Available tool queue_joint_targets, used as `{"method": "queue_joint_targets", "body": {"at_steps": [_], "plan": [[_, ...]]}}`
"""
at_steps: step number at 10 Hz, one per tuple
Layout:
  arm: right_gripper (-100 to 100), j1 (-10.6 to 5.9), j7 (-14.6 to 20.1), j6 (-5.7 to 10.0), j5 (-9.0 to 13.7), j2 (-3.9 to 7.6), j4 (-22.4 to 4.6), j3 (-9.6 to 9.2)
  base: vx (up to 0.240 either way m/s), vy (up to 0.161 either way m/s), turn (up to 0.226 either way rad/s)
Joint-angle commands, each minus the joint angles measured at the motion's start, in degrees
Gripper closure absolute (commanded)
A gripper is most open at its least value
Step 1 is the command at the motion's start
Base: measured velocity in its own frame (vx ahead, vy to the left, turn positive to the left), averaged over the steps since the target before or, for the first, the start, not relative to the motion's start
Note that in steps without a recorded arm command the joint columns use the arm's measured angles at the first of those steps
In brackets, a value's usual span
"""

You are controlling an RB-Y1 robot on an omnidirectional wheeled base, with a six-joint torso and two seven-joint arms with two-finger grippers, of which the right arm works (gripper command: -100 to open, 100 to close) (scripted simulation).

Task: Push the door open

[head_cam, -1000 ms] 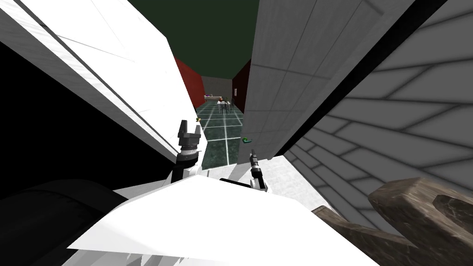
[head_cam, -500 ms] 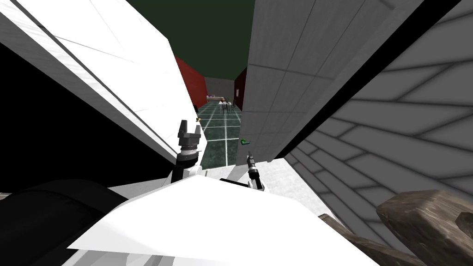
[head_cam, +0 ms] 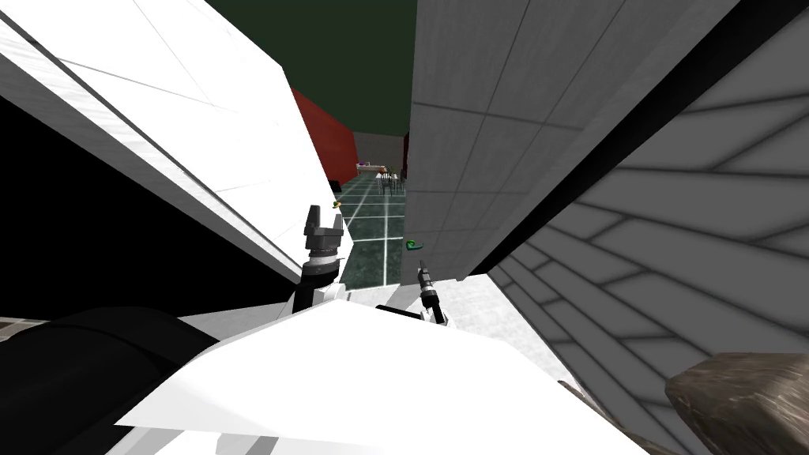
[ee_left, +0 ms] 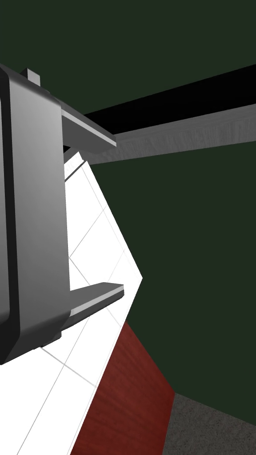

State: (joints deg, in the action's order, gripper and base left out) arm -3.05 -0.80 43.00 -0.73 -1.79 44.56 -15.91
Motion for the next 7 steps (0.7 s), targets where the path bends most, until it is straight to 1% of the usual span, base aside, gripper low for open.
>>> {"method": "queue_joint_targets", "body": {"at_steps": [1,2,3,5,6,7], "plan": [[-100,-0.56,0.1,0.44,-0.1,-0.46,-1.7,-0.26,0.051,-0.074,0.028],[-100,-0.54,0.0,0.47,0.0,-0.34,-1.5,-0.10,0.020,-0.032,0.010],[-100,-0.71,0.0,0.67,0.1,1.33,-1.8,0.06,0.073,0.018,0.024],[-100,-0.86,0.1,0.78,0.2,2.67,-2.1,0.30,0.153,0.071,0.025],[-100,-0.95,0.1,0.84,0.2,3.00,-2.3,0.44,0.203,0.057,0.018],[-100,-1.05,0.1,0.91,0.3,3.04,-2.4,0.58,0.219,0.046,0.036]]}}
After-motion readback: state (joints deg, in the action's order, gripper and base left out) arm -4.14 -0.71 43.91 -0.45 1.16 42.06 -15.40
